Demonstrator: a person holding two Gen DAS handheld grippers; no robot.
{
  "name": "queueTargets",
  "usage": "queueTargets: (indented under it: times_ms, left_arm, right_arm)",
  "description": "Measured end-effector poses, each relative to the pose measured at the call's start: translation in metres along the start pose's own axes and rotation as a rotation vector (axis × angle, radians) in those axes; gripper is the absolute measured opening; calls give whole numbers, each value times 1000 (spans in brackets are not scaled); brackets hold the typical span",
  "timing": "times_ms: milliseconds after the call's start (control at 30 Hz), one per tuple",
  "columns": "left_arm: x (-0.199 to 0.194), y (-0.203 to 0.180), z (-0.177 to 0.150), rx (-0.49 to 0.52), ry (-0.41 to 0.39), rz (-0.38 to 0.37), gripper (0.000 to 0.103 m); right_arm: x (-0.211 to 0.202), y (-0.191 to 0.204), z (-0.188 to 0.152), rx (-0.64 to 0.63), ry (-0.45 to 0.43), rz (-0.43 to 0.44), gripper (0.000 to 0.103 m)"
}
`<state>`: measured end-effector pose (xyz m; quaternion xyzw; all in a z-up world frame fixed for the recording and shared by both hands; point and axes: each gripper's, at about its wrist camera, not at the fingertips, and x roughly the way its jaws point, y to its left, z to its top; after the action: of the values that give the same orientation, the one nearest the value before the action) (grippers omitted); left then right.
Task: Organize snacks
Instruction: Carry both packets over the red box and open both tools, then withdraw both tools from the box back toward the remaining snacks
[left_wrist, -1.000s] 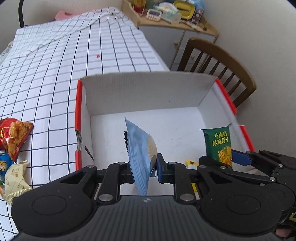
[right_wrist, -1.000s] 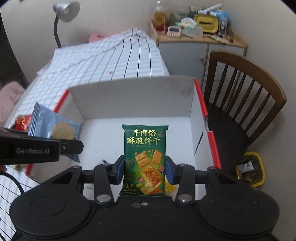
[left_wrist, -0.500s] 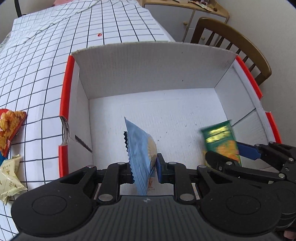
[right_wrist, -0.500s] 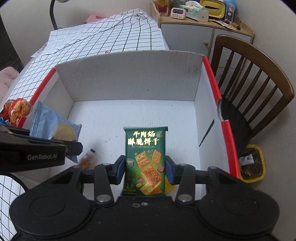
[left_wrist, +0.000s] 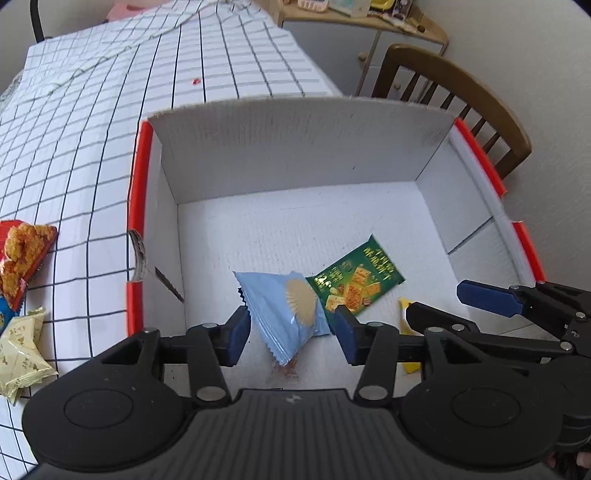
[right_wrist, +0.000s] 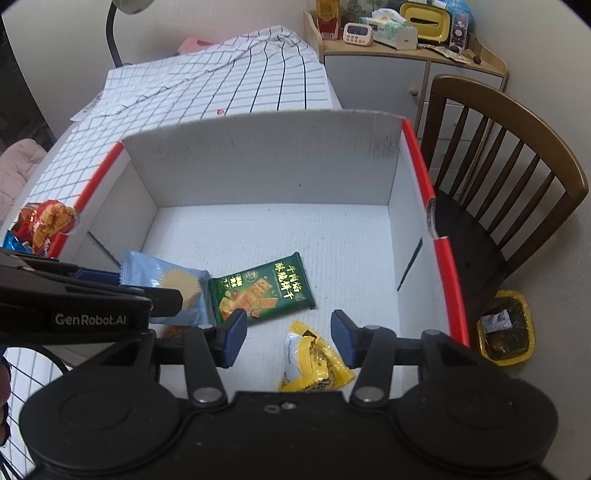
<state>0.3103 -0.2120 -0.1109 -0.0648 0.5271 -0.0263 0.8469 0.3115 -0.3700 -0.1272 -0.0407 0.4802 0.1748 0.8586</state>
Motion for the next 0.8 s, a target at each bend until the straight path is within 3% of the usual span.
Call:
queueTargets:
  times_ms: [133, 800]
  left_arm:
    - [-18, 3, -2, -4, -44, 1, 64]
    - [-119, 33, -30, -9, -252, -72, 69]
  right_arm:
    - [-16, -2, 0, 10, -34, 8, 55]
    - [-99, 41, -8, -12, -209, 86, 77]
